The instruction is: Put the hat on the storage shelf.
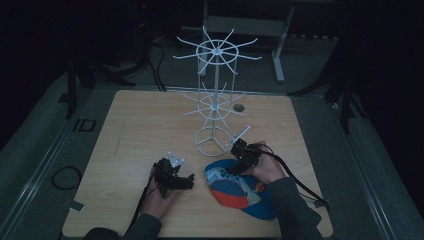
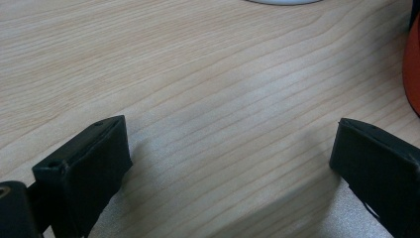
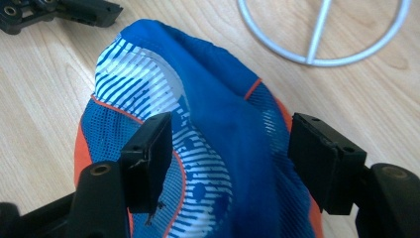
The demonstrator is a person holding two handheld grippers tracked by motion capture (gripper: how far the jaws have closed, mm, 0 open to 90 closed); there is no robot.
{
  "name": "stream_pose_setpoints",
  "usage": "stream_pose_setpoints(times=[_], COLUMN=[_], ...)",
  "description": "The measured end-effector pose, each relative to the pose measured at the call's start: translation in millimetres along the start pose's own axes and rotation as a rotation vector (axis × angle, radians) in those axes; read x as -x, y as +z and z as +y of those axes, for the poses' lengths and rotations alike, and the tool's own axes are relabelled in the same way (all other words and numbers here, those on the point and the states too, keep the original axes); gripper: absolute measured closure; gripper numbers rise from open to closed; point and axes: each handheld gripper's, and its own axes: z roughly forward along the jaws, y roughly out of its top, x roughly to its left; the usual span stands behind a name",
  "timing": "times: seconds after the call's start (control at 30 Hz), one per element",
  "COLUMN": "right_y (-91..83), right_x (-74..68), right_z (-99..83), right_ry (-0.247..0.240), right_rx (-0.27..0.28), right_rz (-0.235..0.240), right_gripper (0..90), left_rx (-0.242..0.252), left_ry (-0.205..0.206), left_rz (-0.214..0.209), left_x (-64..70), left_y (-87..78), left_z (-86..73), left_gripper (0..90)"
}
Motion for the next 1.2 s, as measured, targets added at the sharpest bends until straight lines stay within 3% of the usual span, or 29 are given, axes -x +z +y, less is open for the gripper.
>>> stream_pose_setpoints(times=[0.5,0.7,0.93,1.2], right_y=[23.7,28.2,28.6,17.5], right_x=[3.8,3.0,0.5,-4.2], right_z=[4.9,5.2,4.3,1.0], right_ry=[0.014,0.002,-0.008,-0.038], right_rx=[-0.064,-0.086,-0.076,-0.035], right_rz=[0.024,0.036,0.016,0.012], right_gripper=[36.0,48.7,79.8,83.8], left_rx=[0.002,0.001,-0.002,-0.001], left_ry=[-0.001,-0.001,0.003,0.002], left_rz=[0.001,0.001,0.000,0.000], left_x=[0.1,0.1,-0.2,-0.1], left_y=[0.2,0.1,-0.1,0.0], left_z=[-0.1,-0.1,0.0,0.0], left_gripper=[2.6,2.6,2.6,2.6])
